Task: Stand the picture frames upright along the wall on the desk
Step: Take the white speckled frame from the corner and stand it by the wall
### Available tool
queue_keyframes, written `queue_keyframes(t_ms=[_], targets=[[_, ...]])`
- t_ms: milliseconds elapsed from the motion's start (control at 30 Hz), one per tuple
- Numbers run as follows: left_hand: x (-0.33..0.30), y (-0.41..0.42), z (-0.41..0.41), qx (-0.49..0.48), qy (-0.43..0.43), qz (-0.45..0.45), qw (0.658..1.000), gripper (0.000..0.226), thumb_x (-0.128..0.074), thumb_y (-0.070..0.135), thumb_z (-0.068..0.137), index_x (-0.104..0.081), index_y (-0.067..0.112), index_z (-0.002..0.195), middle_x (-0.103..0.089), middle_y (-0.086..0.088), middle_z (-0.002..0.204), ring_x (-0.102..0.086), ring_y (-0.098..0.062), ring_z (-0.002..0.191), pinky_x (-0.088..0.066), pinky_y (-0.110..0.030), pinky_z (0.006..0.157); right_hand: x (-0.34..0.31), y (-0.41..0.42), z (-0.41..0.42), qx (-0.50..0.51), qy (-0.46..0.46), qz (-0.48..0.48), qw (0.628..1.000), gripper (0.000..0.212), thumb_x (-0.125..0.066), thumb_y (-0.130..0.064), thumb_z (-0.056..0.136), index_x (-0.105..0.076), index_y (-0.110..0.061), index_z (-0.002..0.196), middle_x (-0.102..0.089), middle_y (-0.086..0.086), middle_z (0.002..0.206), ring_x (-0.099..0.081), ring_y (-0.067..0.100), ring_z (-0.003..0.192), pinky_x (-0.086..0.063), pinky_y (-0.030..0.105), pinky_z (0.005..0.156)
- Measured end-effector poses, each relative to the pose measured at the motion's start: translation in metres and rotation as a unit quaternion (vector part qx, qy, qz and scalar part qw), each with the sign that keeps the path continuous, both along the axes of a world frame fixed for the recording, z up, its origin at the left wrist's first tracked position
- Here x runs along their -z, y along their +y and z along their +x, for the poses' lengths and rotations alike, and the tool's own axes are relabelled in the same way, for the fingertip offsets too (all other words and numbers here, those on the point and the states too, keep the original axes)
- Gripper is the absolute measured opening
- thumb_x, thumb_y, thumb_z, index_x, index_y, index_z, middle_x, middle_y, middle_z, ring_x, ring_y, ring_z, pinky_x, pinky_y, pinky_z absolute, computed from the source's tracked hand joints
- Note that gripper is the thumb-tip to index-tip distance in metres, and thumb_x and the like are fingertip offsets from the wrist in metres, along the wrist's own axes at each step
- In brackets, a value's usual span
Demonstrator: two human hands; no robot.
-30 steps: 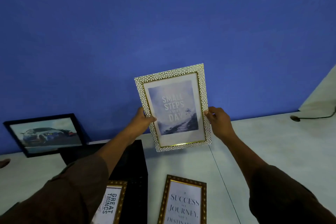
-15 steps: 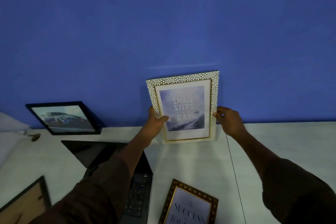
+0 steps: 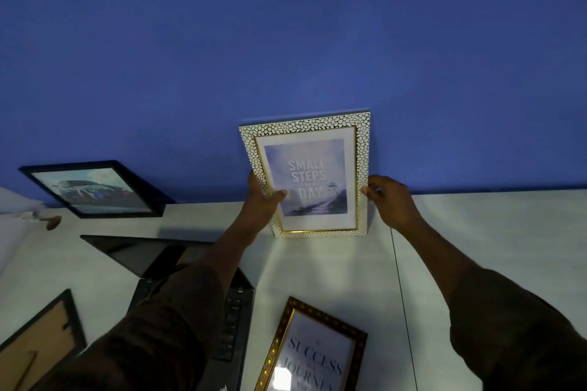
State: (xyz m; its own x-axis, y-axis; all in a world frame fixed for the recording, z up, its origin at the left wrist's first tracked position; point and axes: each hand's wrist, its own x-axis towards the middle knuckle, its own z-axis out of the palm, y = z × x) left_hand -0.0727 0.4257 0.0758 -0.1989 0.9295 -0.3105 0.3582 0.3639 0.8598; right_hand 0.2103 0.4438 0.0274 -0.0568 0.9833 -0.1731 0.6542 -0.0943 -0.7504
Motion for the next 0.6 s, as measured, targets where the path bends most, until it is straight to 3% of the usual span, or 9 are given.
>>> queue_keyframes(t_ms=[233, 400, 500, 600], targets=[[-0.007, 0.017, -0.006, 0.023, -0.015, -0.029, 0.999, 0.083, -0.069, 0.019, 0.092, -0.014, 0.023, 0.155, -0.044, -0.002, 0.151, -0.048, -0.025, 0.134, -0.041, -0.041, 0.107, -0.004, -0.007, -0.008, 0.038, -0.008, 0.004, 0.999, 0.011, -0.058, -0.024, 0.1, -0.059, -0.014, 0.096, -0.072, 0.015, 0.105, -0.069, 0.031, 0.096, -0.041, 0.027, 0.075], [0.004, 0.01, -0.008, -0.008, -0.027, -0.05, 0.998, 0.097, -0.072, 0.025, 0.089, -0.004, 0.019, 0.158, -0.048, -0.006, 0.15, -0.048, -0.03, 0.136, -0.038, -0.05, 0.114, -0.011, -0.011, -0.008, 0.08, -0.001, 0.01, 0.997, 0.03, -0.066, -0.026, 0.095, -0.064, -0.007, 0.119, -0.071, 0.016, 0.113, -0.069, 0.031, 0.103, -0.047, 0.028, 0.083], [0.014, -0.015, -0.008, -0.008, -0.013, -0.065, 0.998, 0.099, -0.071, 0.03, 0.09, -0.001, 0.015, 0.158, -0.044, -0.006, 0.152, -0.046, -0.028, 0.136, -0.037, -0.041, 0.112, -0.006, -0.034, -0.004, 0.099, 0.002, -0.012, 0.995, 0.037, -0.066, -0.031, 0.095, -0.062, -0.01, 0.125, -0.071, 0.016, 0.118, -0.067, 0.031, 0.107, -0.049, 0.033, 0.089], [0.036, -0.051, -0.012, 0.017, -0.017, -0.086, 0.996, 0.099, -0.071, 0.034, 0.089, -0.003, 0.015, 0.157, -0.038, -0.009, 0.157, -0.044, -0.025, 0.136, -0.035, -0.037, 0.113, 0.008, -0.072, -0.005, 0.119, -0.002, -0.04, 0.992, 0.035, -0.064, -0.032, 0.096, -0.063, -0.012, 0.125, -0.071, 0.013, 0.119, -0.067, 0.029, 0.107, -0.046, 0.03, 0.087]])
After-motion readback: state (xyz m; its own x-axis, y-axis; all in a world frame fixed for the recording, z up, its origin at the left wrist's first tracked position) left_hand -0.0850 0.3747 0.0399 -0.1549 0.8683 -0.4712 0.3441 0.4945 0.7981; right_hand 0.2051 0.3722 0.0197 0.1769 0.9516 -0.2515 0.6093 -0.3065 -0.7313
